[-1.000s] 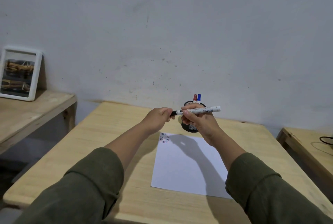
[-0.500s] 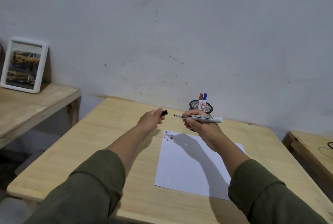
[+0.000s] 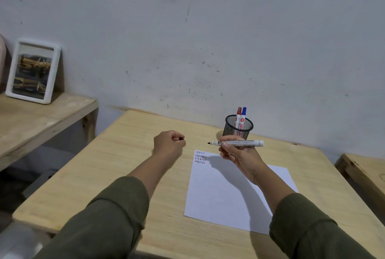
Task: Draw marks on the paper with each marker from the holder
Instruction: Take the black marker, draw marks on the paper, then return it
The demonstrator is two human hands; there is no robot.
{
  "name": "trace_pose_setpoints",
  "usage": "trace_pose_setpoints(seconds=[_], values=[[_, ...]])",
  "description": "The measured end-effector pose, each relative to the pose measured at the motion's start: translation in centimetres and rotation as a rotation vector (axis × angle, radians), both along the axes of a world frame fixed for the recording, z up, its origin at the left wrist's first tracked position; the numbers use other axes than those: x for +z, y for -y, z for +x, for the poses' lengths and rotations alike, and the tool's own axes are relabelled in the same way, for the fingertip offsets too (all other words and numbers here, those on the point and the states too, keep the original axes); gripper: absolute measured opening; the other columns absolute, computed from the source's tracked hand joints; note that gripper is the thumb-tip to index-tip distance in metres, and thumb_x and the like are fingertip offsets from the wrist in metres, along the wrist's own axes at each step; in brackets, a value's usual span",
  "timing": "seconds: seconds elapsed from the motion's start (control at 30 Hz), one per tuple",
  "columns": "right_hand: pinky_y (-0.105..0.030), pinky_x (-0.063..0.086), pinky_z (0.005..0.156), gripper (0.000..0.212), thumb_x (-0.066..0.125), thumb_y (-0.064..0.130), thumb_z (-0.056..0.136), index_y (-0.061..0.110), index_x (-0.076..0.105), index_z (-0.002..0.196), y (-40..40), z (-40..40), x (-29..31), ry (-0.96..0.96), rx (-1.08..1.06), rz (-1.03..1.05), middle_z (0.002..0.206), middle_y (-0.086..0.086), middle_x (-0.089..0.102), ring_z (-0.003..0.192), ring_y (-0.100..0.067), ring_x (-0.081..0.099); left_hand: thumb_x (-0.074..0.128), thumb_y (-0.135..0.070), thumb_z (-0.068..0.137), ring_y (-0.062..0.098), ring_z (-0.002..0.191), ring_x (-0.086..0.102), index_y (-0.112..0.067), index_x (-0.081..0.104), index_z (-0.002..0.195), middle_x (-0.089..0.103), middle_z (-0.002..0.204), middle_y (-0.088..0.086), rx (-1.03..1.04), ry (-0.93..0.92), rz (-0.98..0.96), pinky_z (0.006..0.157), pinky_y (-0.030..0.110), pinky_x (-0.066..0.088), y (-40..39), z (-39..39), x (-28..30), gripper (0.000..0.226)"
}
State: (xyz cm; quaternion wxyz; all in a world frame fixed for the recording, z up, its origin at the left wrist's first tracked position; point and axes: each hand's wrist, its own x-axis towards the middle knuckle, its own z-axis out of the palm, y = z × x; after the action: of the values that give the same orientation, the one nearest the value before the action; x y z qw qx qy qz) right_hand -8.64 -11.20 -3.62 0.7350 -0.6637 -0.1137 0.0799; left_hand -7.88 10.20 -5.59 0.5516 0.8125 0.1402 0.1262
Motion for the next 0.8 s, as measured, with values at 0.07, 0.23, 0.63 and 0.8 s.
trace_pose_setpoints(seconds=[0.07, 0.23, 0.63, 0.8], values=[[-0.026, 0.053, 0.071, 0.015, 0.058, 0.0, 0.087, 0.009, 0.067, 0.094, -0.1, 0.0, -0.1, -0.004, -0.002, -0.004, 0.076, -0.01, 0.062, 0.07, -0.018, 0.059, 0.068, -0.013, 0.078, -0.001, 0.057, 0.052, -0.012, 0.067, 0.079, 0.057, 0.071, 0.0, -0.078, -0.018, 0.07, 0.048, 0.004, 0.042, 0.0, 0.2, -0.5, 0.002], [-0.026, 0.053, 0.07, 0.014, 0.059, -0.001, 0.087, 0.009, 0.068, 0.093, -0.4, -0.1, -0.7, -0.023, -0.007, -0.028, 0.075, -0.01, 0.063, 0.068, -0.016, 0.059, 0.068, -0.025, 0.079, 0.014, 0.067, 0.051, -0.004, 0.068, 0.082, 0.048, 0.057, -0.007, -0.145, -0.062, 0.328, 0.048, 0.011, 0.033, 0.1, 0.9, -1.9, 0.02], [-0.018, 0.046, 0.051, 0.011, 0.06, 0.004, 0.088, 0.005, 0.069, 0.094, -1.4, -0.3, -3.1, -0.108, -0.228, -0.021, 0.065, -0.011, 0.061, 0.052, -0.015, 0.053, 0.071, -0.037, 0.075, 0.007, 0.099, 0.041, -0.02, 0.065, 0.111, 0.055, 0.105, -0.004, -0.266, 0.278, 0.504, 0.078, 0.004, 0.027, 0.6, -2.6, -3.1, 0.04], [-0.018, 0.039, 0.039, 0.011, 0.058, 0.003, 0.088, 0.006, 0.063, 0.079, -2.6, -0.9, -3.7, -0.144, -0.312, 0.055, 0.055, -0.009, 0.052, 0.038, -0.01, 0.047, 0.07, -0.047, 0.072, 0.005, 0.098, 0.038, -0.024, 0.065, 0.113, 0.052, 0.099, -0.012, -0.474, 0.142, 0.548, 0.091, 0.022, 0.037, 0.8, -3.6, -4.3, 0.047]])
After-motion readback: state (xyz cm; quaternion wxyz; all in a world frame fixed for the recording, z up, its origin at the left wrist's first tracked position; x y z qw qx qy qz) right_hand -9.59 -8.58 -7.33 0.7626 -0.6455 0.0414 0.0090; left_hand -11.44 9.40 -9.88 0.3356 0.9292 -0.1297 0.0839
